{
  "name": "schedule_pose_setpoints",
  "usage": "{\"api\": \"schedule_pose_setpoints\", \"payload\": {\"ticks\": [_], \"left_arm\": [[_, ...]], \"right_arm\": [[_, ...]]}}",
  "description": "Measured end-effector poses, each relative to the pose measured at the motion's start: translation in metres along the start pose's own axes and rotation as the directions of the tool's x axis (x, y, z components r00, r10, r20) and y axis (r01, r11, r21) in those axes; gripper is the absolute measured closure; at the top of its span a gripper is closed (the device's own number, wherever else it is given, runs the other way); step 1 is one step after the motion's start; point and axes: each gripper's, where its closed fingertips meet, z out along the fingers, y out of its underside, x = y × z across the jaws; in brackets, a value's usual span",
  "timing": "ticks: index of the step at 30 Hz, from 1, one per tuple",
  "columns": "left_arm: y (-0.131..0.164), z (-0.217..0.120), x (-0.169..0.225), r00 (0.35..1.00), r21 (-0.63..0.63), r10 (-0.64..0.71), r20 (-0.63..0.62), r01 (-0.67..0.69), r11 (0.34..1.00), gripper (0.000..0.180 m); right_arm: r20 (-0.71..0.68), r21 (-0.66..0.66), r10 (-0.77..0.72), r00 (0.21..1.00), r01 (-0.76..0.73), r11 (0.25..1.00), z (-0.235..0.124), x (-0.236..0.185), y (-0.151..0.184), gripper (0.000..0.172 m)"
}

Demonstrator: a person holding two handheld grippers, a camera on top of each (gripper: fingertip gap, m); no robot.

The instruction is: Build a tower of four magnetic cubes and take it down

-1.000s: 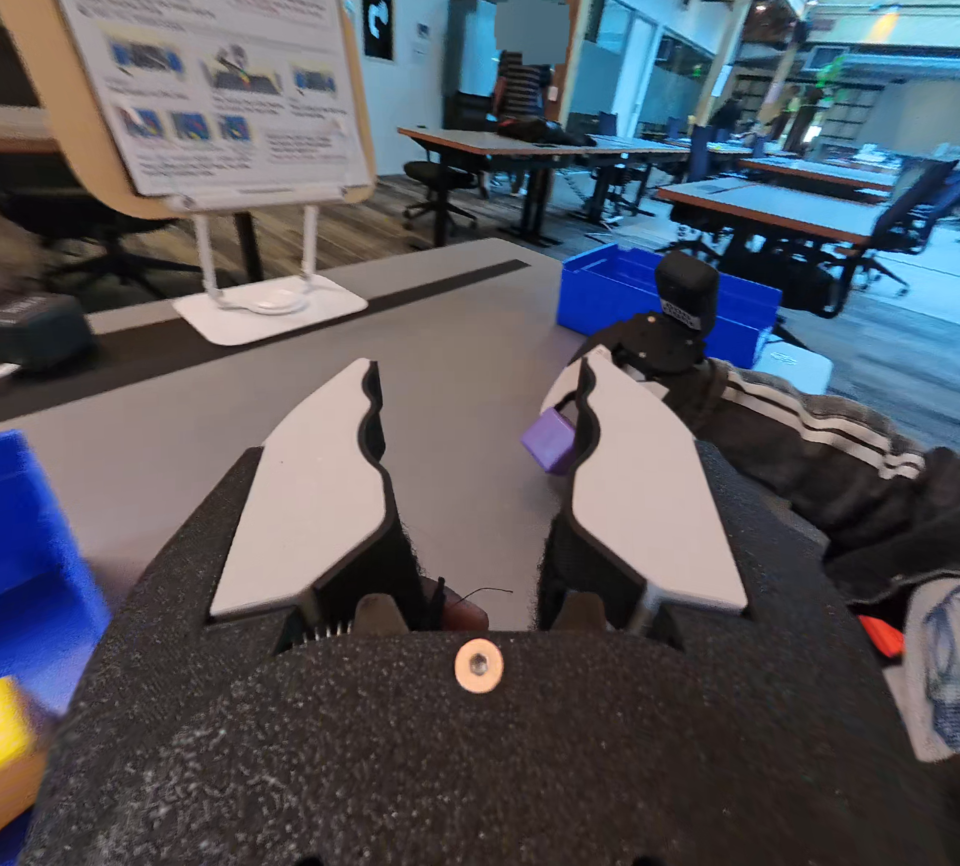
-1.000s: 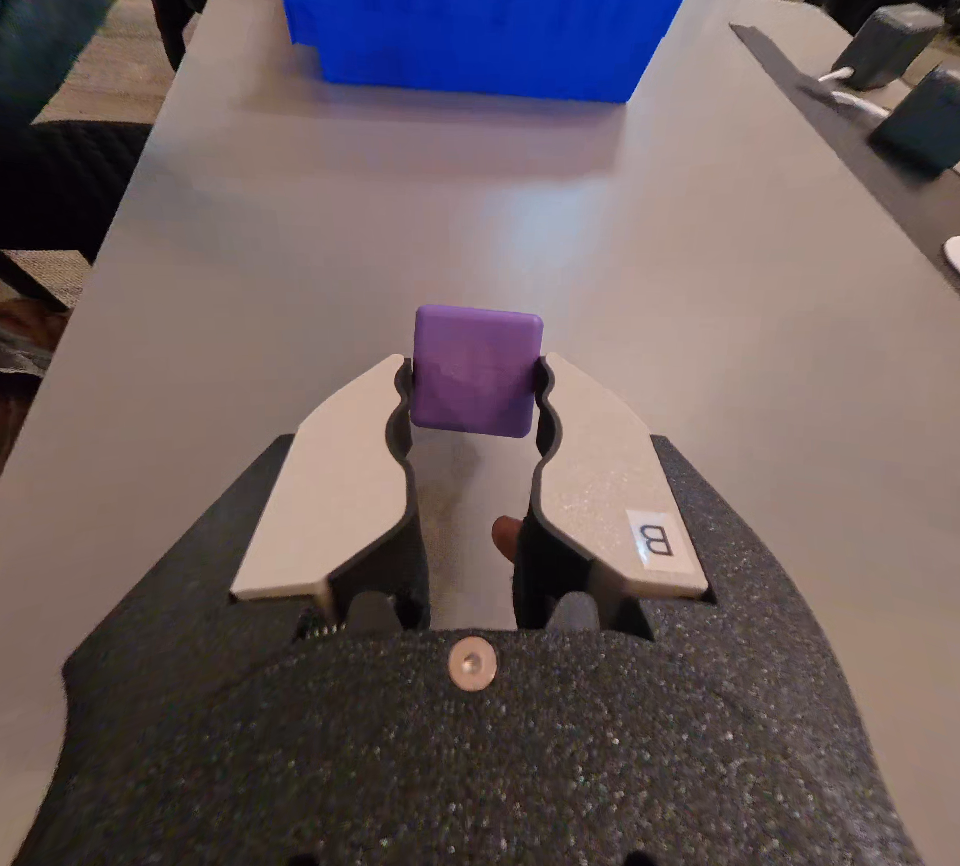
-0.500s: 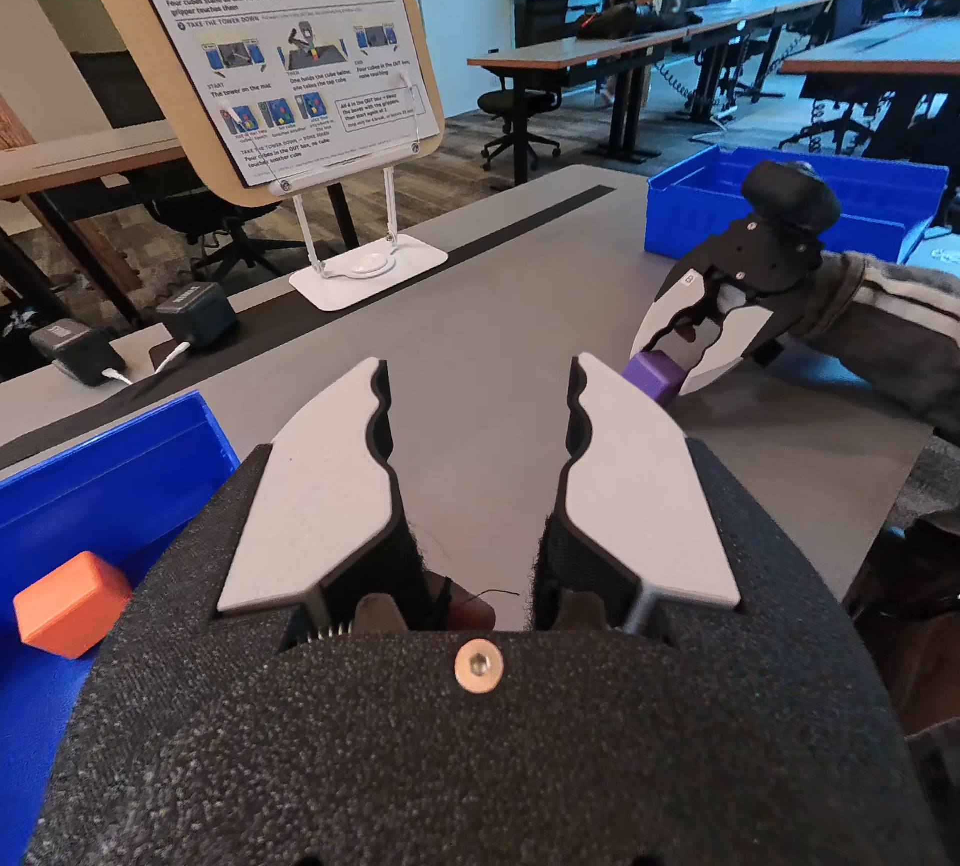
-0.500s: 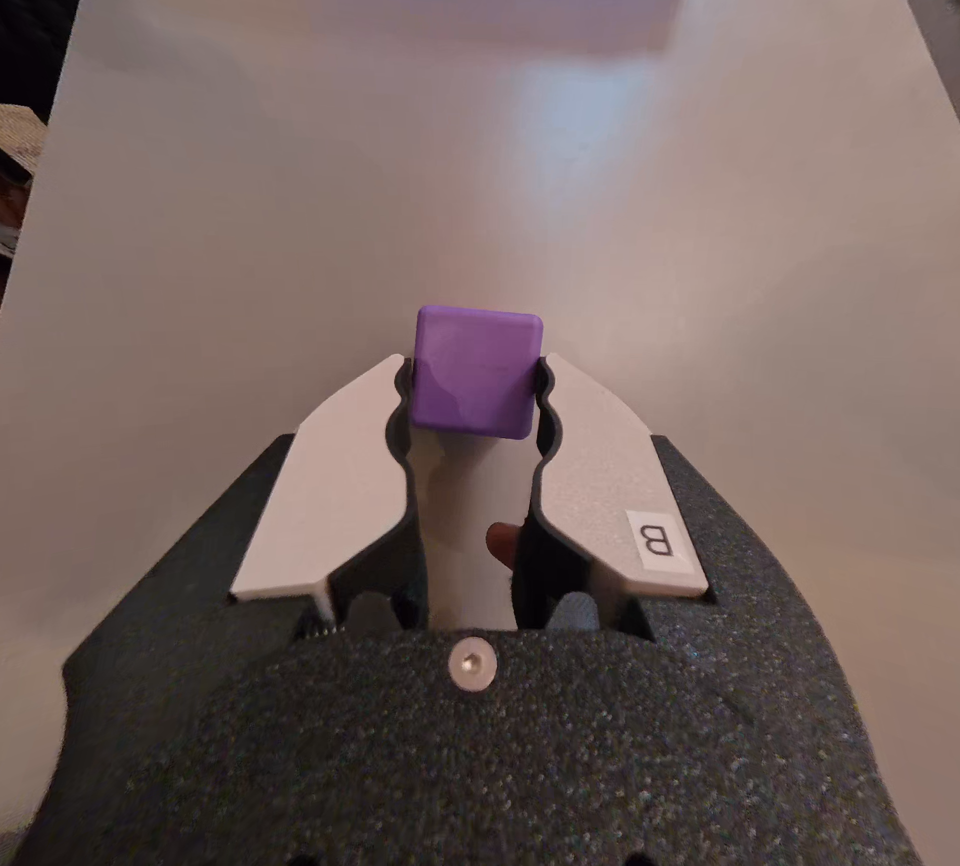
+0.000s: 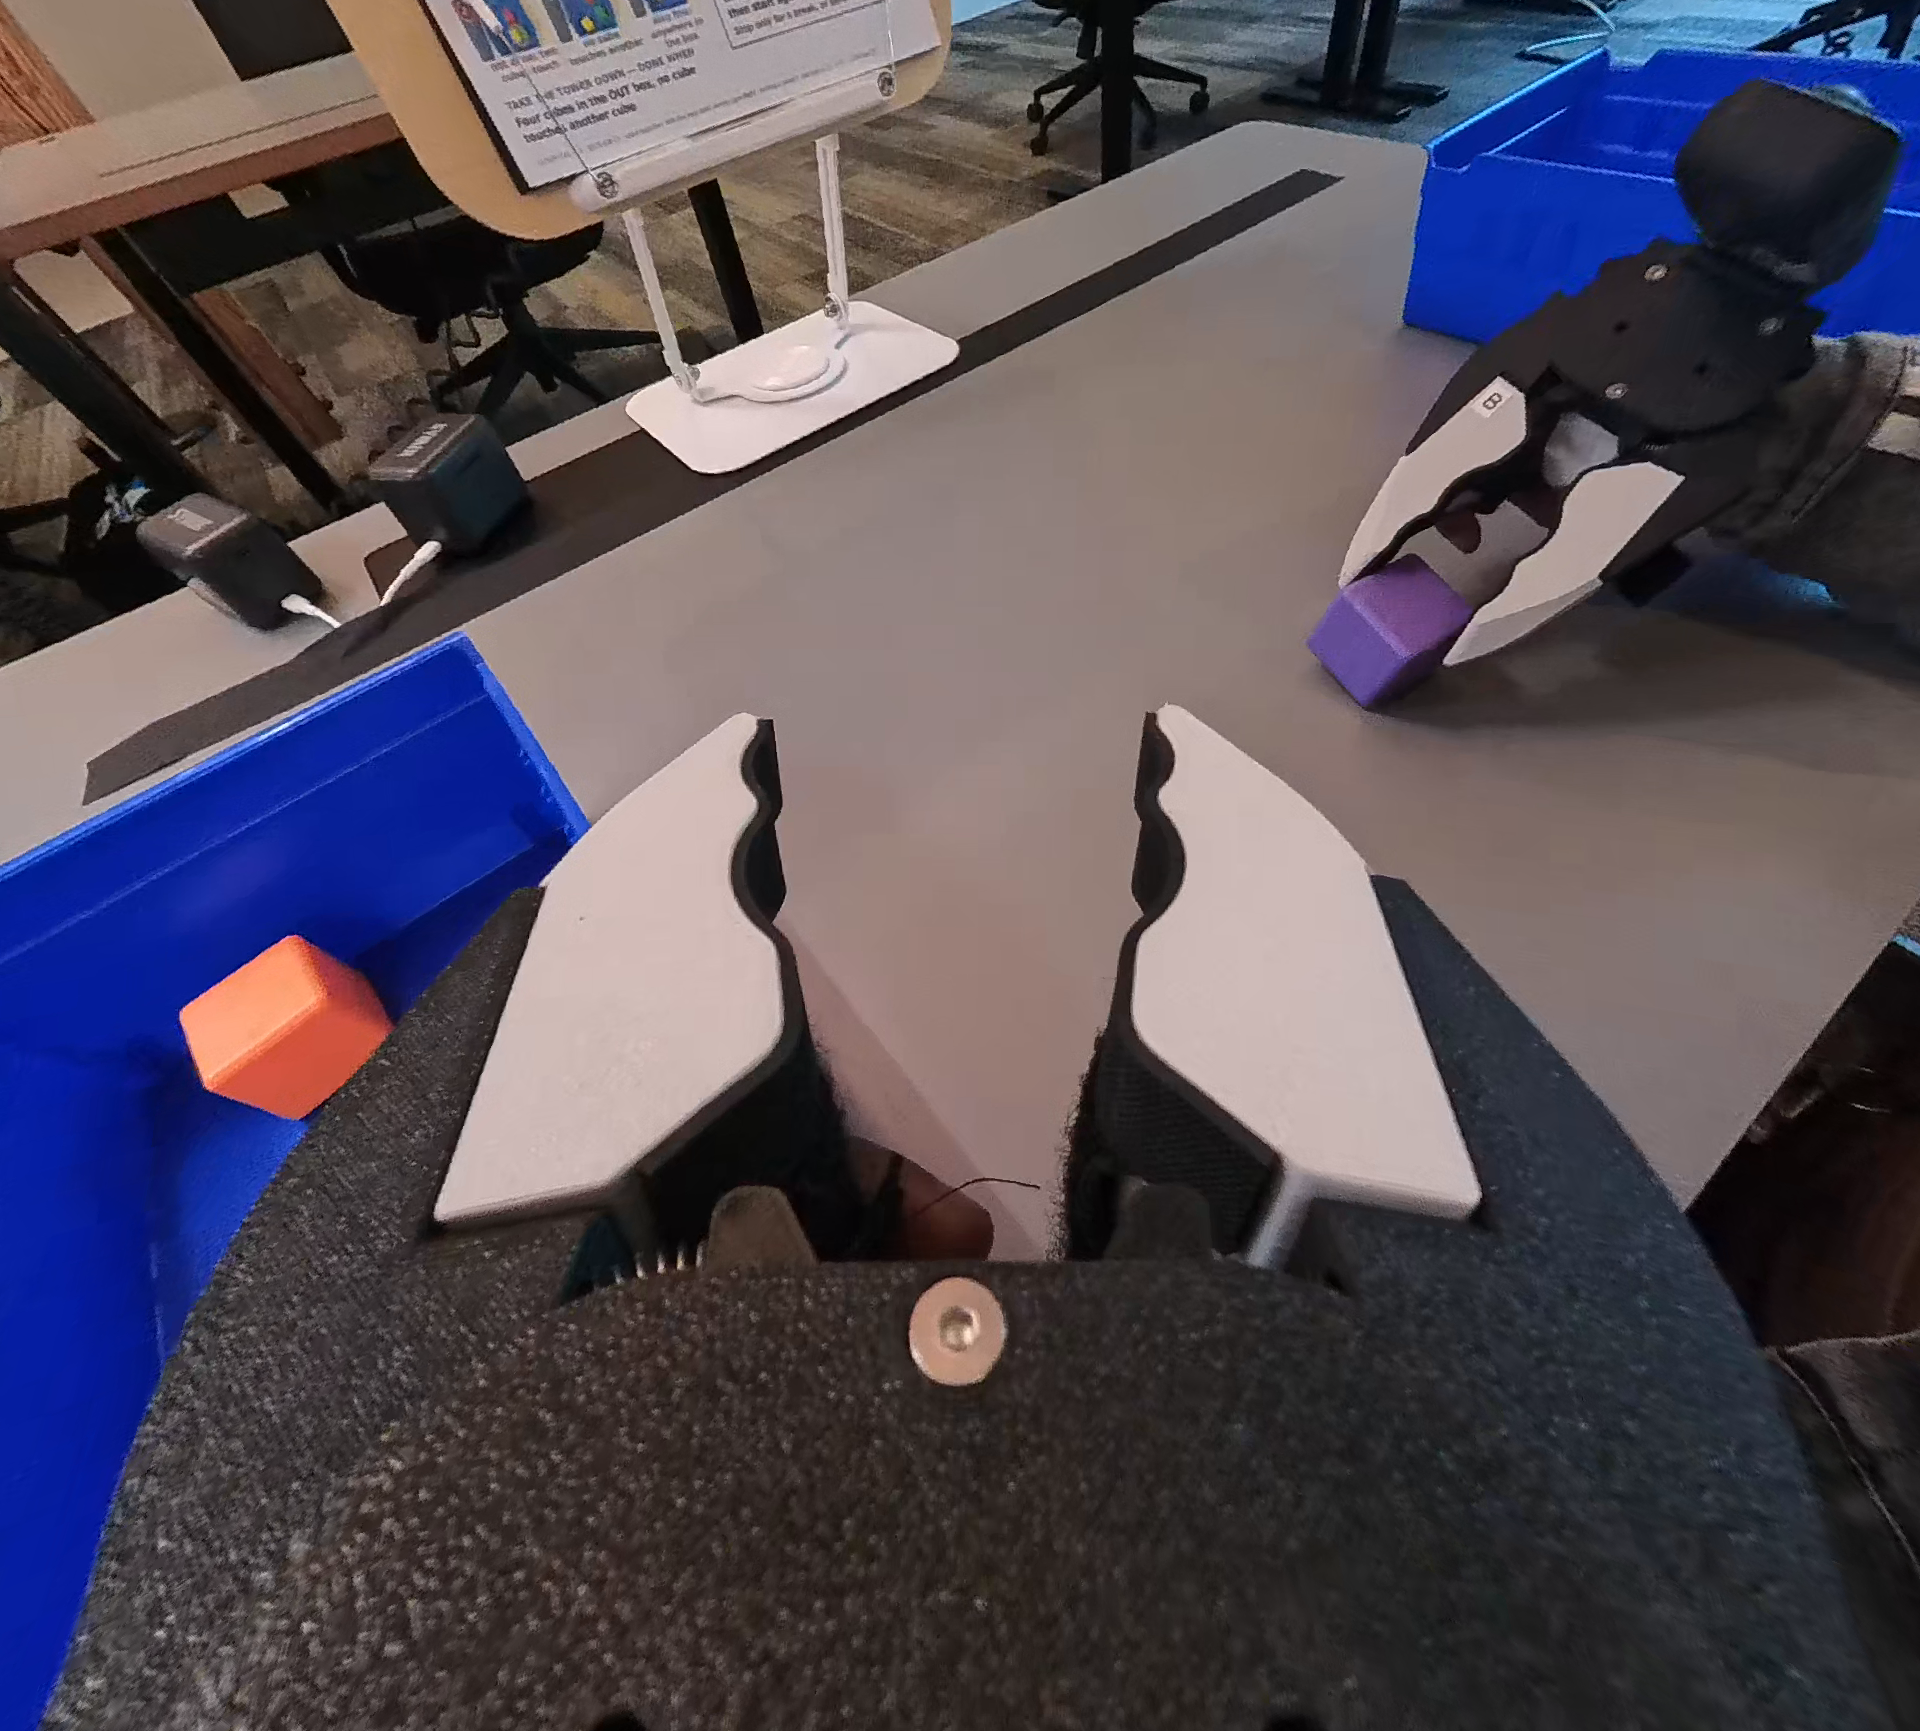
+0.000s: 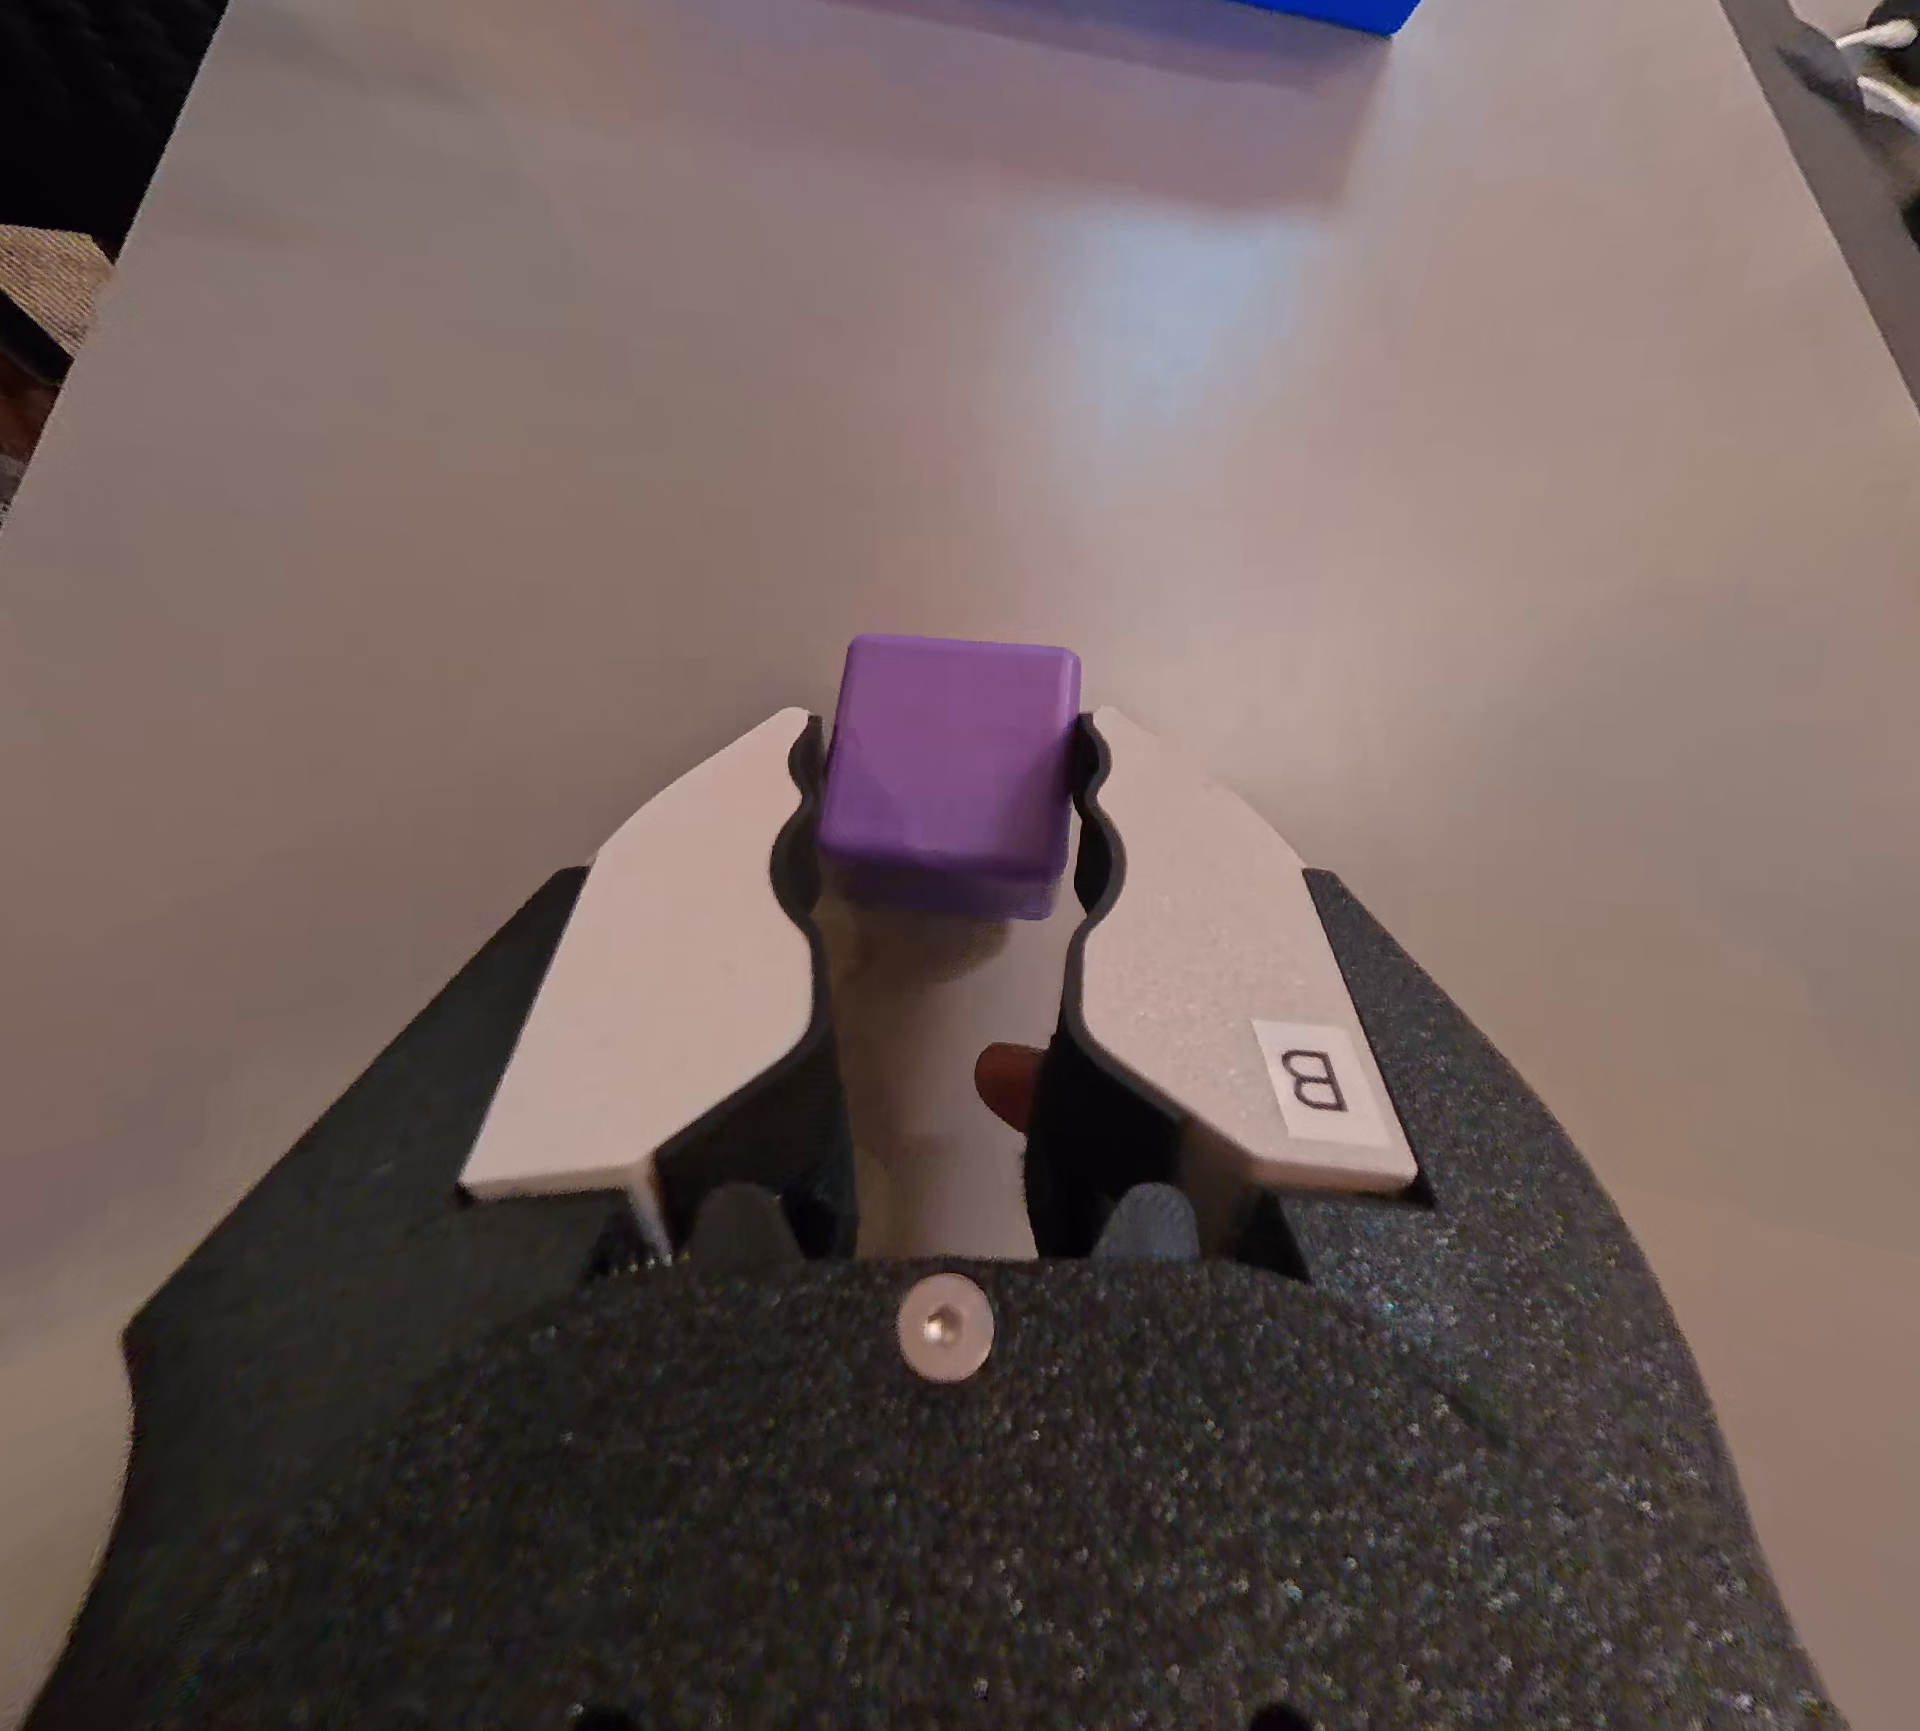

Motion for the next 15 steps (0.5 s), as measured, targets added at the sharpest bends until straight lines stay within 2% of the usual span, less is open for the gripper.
{"api": "schedule_pose_setpoints", "payload": {"ticks": [9,15], "left_arm": [[0.0045,-0.0033,-0.0052,1.0,-0.014,0.0,0.013,0.001,1.0,0.116],[0.0053,-0.006,-0.0054,1.0,-0.022,0.005,0.001,-0.005,1.0,0.117]], "right_arm": [[0.029,0.081,-0.03,0.999,0.027,0.996,0.002,0.0012,-0.0033,0.126],[0.138,0.083,-0.03,0.99,0.019,0.996,0.0017,-0.0021,-0.0027,0.126]]}}
